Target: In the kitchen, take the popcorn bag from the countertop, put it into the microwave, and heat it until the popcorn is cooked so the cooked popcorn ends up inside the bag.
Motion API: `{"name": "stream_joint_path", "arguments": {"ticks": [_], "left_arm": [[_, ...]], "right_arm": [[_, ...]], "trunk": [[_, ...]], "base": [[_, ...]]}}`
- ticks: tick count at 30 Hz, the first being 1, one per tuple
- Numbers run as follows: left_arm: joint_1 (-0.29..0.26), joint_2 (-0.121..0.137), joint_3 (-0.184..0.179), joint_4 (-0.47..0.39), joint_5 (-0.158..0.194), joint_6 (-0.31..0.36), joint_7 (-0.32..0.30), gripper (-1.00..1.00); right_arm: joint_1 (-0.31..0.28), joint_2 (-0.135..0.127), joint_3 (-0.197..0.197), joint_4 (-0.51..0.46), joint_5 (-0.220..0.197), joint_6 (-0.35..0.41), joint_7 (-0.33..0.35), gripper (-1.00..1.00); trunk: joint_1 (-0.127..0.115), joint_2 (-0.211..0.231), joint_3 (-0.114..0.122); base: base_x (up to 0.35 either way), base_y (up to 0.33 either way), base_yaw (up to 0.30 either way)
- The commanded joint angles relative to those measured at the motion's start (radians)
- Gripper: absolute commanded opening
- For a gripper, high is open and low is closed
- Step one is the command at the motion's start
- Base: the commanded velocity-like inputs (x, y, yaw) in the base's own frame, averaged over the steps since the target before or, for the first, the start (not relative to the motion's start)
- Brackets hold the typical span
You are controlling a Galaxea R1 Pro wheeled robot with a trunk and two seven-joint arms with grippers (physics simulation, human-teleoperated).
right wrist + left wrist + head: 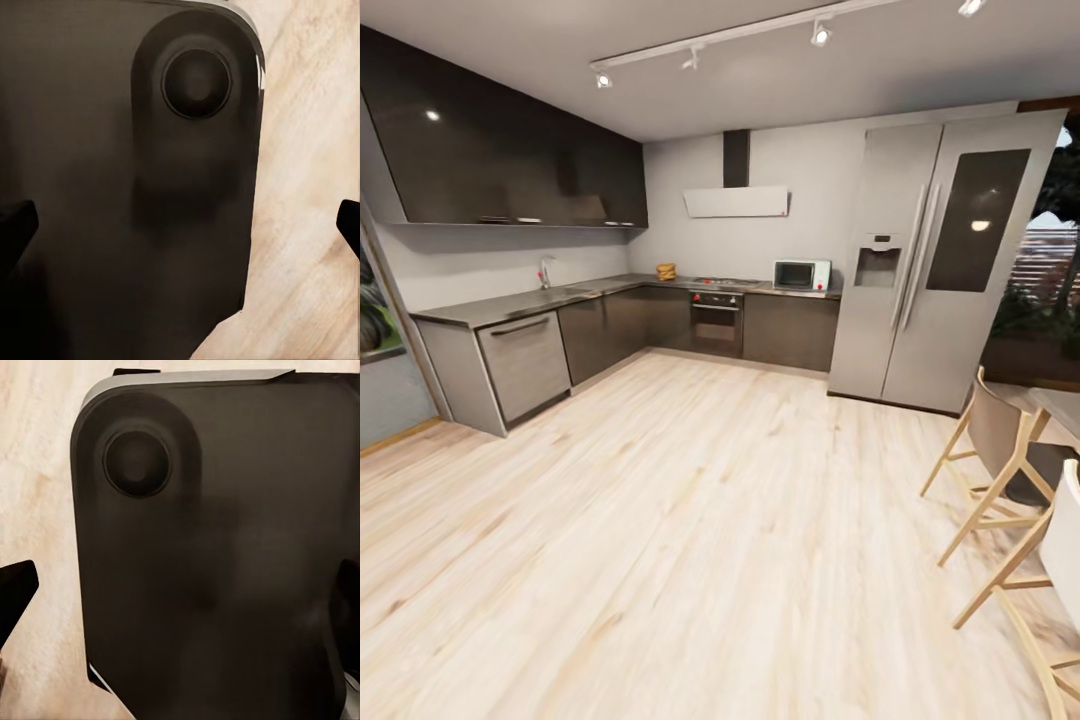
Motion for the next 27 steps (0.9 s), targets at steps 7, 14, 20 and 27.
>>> {"name": "stream_joint_path", "arguments": {"ticks": [7, 14, 20, 27], "left_arm": [[0.0, 0.0, 0.001, 0.0, 0.002, -0.001, 0.0, 1.0], [0.0, 0.001, 0.0, 0.0, 0.002, -0.001, 0.0, 1.0], [0.0, 0.001, 0.0, 0.0, 0.002, -0.001, 0.0, 1.0], [0.0, 0.001, -0.001, 0.0, 0.002, -0.001, 0.001, 1.0]], "right_arm": [[0.0, 0.0, 0.001, 0.0, 0.003, -0.004, -0.001, 1.0], [0.0, 0.0, 0.001, 0.0, 0.002, -0.004, -0.001, 1.0], [0.0, 0.0, 0.0, 0.0, 0.004, -0.005, -0.001, 1.0], [0.0, 0.0, 0.002, 0.0, 0.002, -0.003, -0.001, 1.0]], "trunk": [[0.0, 0.0, -0.001], [0.0, 0.0, -0.001], [0.0, 0.0, -0.001], [0.0, 0.0, -0.001]], "base": [[0.137, 0.0, 0.0], [0.131, 0.0, 0.0], [0.13, 0.0, 0.0], [0.13, 0.0, 0.0]]}}
